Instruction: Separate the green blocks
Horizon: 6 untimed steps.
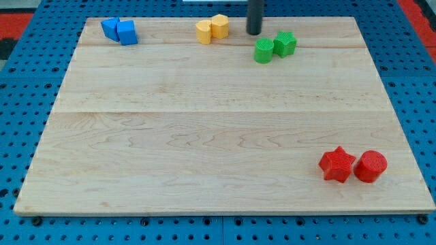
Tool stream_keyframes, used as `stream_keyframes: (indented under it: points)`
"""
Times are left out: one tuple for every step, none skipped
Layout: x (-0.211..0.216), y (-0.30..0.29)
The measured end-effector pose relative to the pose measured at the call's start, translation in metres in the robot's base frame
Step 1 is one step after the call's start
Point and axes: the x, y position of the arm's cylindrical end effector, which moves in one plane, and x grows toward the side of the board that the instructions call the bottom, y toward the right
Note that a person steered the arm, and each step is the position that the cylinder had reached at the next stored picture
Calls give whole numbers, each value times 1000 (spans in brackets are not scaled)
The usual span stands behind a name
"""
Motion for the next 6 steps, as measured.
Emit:
stream_keyframes:
  points:
    - [-3,51]
    - [29,40]
    - [61,-40]
    - [85,-94]
    - [58,-84]
    - [33,-40]
